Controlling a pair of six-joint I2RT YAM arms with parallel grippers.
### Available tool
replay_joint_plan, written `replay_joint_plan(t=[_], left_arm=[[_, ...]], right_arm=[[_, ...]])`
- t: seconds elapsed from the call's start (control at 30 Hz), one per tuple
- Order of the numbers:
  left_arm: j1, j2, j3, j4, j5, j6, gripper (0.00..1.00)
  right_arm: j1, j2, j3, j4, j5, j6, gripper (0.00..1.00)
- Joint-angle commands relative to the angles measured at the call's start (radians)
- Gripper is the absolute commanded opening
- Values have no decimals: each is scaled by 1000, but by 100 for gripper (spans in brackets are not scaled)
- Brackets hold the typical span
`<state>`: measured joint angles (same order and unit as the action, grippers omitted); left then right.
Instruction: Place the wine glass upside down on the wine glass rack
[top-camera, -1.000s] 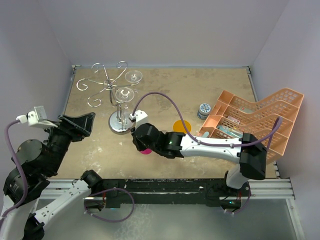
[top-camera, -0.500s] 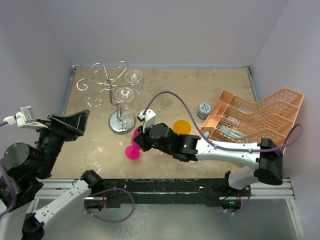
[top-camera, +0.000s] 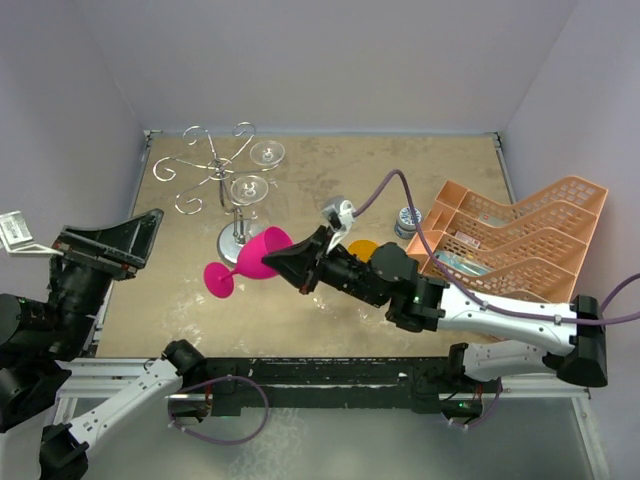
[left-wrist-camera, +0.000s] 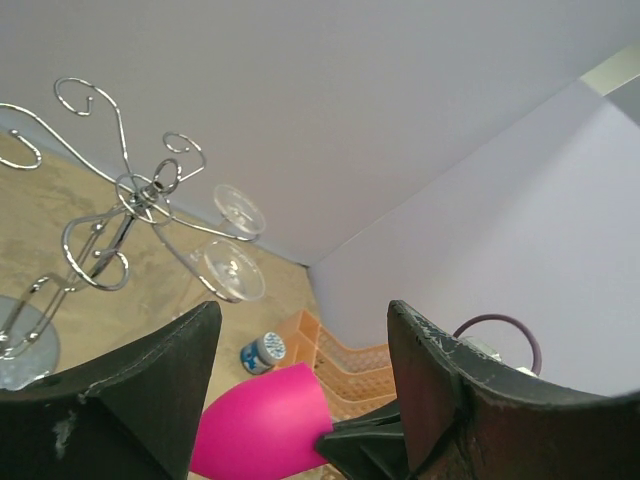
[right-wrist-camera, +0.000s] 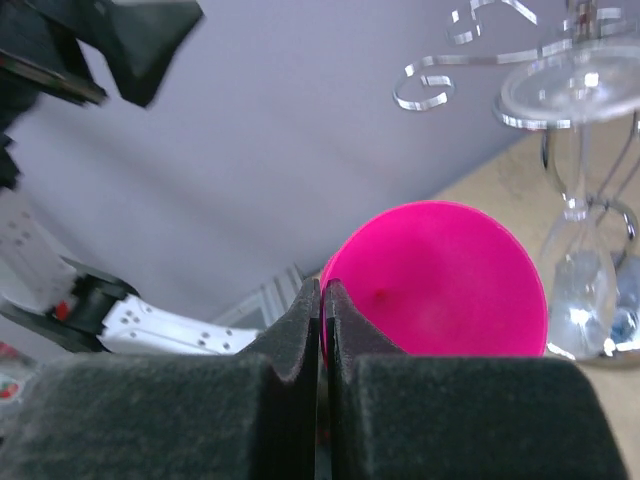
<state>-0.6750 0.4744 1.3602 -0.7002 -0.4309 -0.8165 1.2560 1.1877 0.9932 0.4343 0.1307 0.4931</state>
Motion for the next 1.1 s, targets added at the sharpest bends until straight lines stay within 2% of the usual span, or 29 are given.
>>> replay_joint_plan(t=[0.0,0.33,0.6,0.73,0.8,0.87,1.07], left_arm=[[0,36,46,42,12,-109,64],[0,118,123,105,110,-195,65],[0,135,131,173,83,-195,64],[0,150,129,196,71,-213,65],[0,168,135,184,36,-248,64],[0,190,133,156,-10,-314,65],[0,261,119,222,19,-380,64]], right_arm=[[2,-68,-33,269,6,9,0],[3,-72,15,550,93,-62,0],[3,-12,81,683,261,-92,0],[2,33,149,690,369,-71,0],[3,76,221,598,409,-5,0],[3,103,265,576,450,32,0],[3,151,311,624,430,45,0]])
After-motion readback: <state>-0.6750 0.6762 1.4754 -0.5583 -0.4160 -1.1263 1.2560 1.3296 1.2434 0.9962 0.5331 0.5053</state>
